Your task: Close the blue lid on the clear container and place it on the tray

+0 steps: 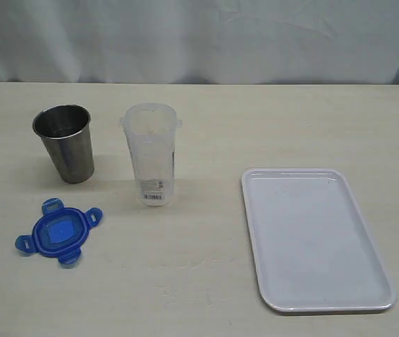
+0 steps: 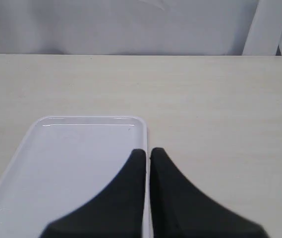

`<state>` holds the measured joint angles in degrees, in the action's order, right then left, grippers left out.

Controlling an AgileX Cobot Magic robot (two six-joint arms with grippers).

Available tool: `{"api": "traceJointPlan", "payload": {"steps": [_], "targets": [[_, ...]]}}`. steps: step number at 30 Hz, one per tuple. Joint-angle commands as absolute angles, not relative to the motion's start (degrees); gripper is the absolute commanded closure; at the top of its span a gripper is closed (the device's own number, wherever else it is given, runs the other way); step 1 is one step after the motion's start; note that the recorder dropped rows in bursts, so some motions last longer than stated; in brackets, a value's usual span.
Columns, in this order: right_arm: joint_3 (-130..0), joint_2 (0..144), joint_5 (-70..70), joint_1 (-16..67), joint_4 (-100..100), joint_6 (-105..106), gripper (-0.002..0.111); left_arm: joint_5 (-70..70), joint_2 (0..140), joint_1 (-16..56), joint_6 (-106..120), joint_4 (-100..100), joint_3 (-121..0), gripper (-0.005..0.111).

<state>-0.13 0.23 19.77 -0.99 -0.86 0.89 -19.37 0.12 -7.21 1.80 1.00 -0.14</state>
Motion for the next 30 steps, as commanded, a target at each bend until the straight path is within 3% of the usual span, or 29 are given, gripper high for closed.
{"api": "traceJointPlan", "payload": {"steps": [1, 10, 19, 26, 28, 30], "targets": [[0.00, 0.00, 19.65, -1.15, -0.81, 0.80, 0.104, -18.55, 0.00, -7.30, 1.65, 0.99, 0.00, 0.107], [0.00, 0.00, 19.65, -1.15, 0.65, 0.80, 0.104, -17.56, 0.00, -7.30, 1.65, 3.75, 0.00, 0.107], [0.00, 0.00, 19.32, -1.15, 2.05, 0.80, 0.104, 14.54, 0.00, -7.30, 0.00, -10.14, 0.00, 0.107], [0.00, 0.00, 8.60, -1.15, 5.53, 0.80, 0.104, 26.80, 0.00, -7.30, -2.79, -9.59, 0.00, 0.107], [0.00, 0.00, 3.61, -1.15, 5.53, 0.80, 0.104, 26.95, 0.18, -7.30, -4.57, -8.72, -1.00, 0.104], [0.00, 0.00, -1.76, -1.15, 5.53, 0.80, 0.104, 28.04, 2.62, -7.30, -6.94, -3.50, -2.75, 0.093]]}}
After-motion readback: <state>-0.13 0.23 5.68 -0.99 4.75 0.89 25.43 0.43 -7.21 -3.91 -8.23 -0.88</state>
